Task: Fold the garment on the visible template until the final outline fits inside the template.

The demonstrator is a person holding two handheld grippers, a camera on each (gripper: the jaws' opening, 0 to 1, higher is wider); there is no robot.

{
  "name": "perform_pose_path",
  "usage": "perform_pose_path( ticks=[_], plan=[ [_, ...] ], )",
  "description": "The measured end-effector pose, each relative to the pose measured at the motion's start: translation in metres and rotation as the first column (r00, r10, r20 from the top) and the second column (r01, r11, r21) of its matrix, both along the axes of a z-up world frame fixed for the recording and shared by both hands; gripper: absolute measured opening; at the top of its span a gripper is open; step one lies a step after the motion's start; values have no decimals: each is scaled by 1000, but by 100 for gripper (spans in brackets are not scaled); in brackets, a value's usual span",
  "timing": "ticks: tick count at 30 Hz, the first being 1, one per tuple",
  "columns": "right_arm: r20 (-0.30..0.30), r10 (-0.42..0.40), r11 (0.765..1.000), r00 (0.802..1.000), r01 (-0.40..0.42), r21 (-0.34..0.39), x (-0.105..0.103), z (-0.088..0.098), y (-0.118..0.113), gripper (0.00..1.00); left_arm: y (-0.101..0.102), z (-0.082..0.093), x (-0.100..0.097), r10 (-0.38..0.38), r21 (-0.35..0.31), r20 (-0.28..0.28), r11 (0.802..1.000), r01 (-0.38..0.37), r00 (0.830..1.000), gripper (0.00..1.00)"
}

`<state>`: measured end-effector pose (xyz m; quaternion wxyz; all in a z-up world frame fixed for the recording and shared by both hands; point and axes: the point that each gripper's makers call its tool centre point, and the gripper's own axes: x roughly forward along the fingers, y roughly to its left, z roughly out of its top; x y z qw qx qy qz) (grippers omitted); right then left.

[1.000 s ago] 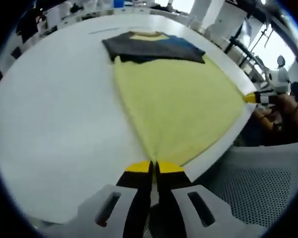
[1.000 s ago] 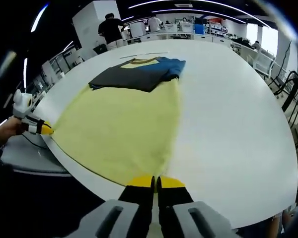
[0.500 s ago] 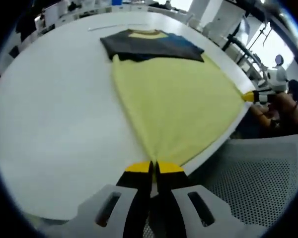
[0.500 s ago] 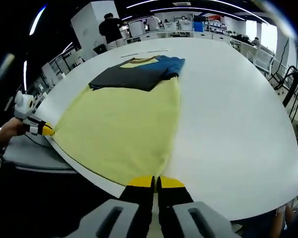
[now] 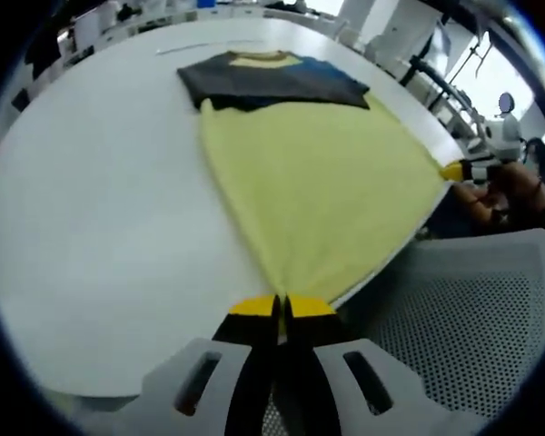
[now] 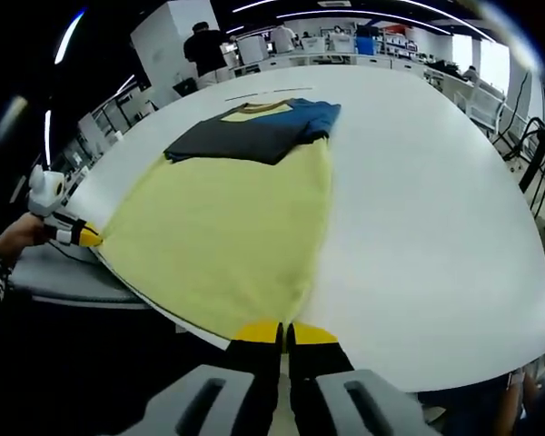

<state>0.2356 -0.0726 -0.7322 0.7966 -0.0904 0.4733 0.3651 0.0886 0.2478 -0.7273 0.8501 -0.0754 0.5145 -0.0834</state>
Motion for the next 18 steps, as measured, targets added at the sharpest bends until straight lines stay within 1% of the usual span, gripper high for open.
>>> perform_pose_path(
  ticks=[8,11,15,18],
  plan=[
    [-12,10,1000,1000,-10,-2,-8,1,0,0,-1,3,-7,-3,-5,2,1000,3,1000,0],
    [-16,14,1000,1000,-14,-3,-11,3,0,0,-2,7,-9,-13,6,4,1000,13,1000,0],
    [-7,20,1000,1000,-20,-2,-11,12,0,0,-2,14,-9,-24,16,15,1000,24,1000,0],
    [5,23,1000,1000,-23,6,-7,20,1,0,-1,22,-5,-20,20,30,1000,19,999,0]
  ],
)
